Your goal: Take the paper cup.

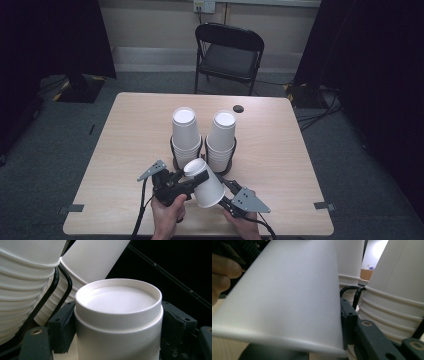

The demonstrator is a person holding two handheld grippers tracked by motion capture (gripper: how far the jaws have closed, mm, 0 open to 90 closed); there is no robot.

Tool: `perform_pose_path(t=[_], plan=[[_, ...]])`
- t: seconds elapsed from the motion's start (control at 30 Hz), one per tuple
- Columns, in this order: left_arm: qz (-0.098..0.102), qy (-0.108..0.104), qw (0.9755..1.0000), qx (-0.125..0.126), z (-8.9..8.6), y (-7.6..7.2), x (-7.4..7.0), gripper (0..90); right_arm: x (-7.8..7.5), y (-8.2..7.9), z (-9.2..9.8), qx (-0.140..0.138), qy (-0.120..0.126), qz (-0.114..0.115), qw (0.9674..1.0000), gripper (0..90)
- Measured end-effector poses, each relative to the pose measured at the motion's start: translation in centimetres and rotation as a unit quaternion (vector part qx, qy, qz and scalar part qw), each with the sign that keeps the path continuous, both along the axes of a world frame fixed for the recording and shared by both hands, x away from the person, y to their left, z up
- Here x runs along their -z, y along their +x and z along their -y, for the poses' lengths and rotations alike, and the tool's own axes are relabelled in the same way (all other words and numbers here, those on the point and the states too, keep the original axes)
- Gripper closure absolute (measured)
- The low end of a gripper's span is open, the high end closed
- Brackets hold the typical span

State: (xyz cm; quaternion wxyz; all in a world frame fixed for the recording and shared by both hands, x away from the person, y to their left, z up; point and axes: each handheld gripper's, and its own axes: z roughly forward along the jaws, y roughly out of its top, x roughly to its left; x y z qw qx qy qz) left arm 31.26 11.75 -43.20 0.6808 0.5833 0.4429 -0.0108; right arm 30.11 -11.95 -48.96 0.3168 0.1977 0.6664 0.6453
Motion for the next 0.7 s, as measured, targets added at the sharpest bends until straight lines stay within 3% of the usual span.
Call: perform_pose_path(t=[0.2, 0.4, 0.53, 0.7], plan=[[-0.006, -0.005, 1.0, 0.002, -0.3, 0.2, 0.2, 21.8, -0.1, 0.0, 0.3, 0.001, -0.002, -0.006, 1.0, 81.2], [-0.006, -0.004, 1.0, 0.006, -0.4, 0.3, 0.2, 19.4, -0.2, -0.1, 0.6, -0.008, 0.016, -0.023, 0.9996, 83.5], [-0.013, -0.025, 0.9996, 0.007, -0.4, 0.3, 0.4, 16.9, -0.4, -0.2, 0.9, -0.007, 0.024, -0.021, 0.9995, 85.1], [-0.013, -0.03, 0.9995, 0.0, -0.6, 0.3, 0.5, 15.9, -0.6, -0.3, 1.2, -0.003, 0.028, -0.02, 0.9994, 85.9]])
